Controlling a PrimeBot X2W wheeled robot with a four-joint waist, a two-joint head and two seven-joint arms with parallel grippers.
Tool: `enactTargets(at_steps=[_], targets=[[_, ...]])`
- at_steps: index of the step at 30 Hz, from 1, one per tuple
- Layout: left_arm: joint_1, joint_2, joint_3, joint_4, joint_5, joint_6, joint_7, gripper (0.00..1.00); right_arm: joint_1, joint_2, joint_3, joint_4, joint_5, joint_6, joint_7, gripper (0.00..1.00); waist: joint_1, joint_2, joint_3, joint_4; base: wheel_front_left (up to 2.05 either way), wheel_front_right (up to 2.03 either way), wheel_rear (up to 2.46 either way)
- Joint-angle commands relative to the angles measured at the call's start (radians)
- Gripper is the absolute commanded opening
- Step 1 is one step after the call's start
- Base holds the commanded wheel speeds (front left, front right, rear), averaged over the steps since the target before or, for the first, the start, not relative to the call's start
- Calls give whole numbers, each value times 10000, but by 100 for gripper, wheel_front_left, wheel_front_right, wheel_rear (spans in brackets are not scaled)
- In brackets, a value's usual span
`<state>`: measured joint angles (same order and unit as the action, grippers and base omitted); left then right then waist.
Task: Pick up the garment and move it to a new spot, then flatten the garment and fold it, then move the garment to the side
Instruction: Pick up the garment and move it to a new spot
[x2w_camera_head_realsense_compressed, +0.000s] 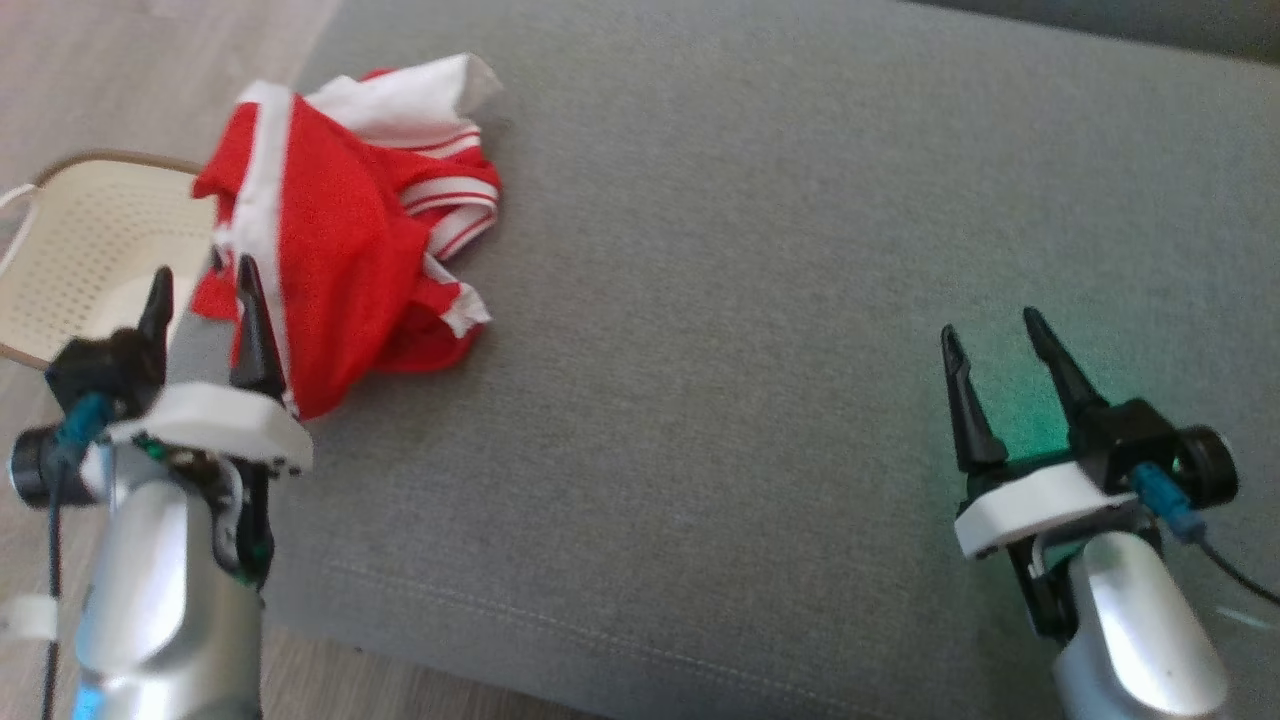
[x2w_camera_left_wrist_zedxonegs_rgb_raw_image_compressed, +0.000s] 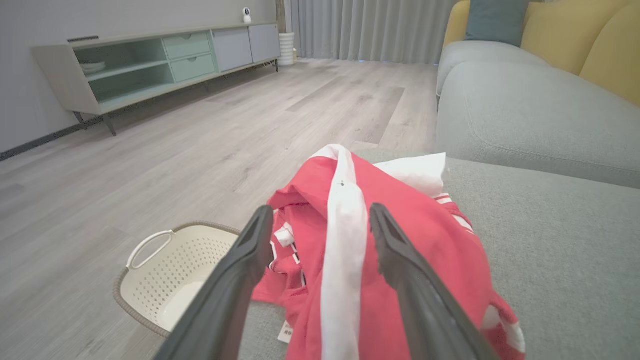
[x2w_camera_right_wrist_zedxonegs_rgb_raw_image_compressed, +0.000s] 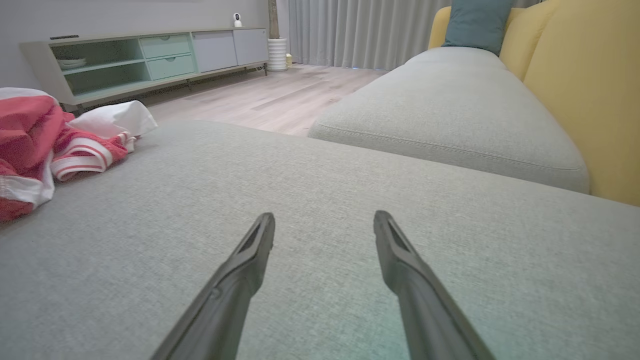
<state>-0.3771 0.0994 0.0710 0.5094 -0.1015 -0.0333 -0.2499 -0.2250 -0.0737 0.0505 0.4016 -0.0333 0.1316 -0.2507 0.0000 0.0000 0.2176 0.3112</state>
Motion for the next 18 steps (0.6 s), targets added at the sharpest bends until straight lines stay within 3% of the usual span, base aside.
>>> enactTargets(at_steps=[1,8,17,18], targets=[[-615,477,397,-4,-84,-114,-118,100,-527,-94,261,-365,-73,-9,-111,100,0,0,420,-360,0,0,0],[-1927,830,458,1538,-33,-401,-118,100,-803,-210,392,-434,-47,-9,-111,100,0,0,940,-778,0,0,0],[-2998,1237,424,4118,200,107,-117,100,-986,-146,483,-392,59,-9,-111,100,0,0,1125,-1170,0,0,0],[-3123,1269,402,4305,215,137,-117,93,-996,-135,484,-382,77,-9,-111,100,0,0,1120,-1209,0,0,0]])
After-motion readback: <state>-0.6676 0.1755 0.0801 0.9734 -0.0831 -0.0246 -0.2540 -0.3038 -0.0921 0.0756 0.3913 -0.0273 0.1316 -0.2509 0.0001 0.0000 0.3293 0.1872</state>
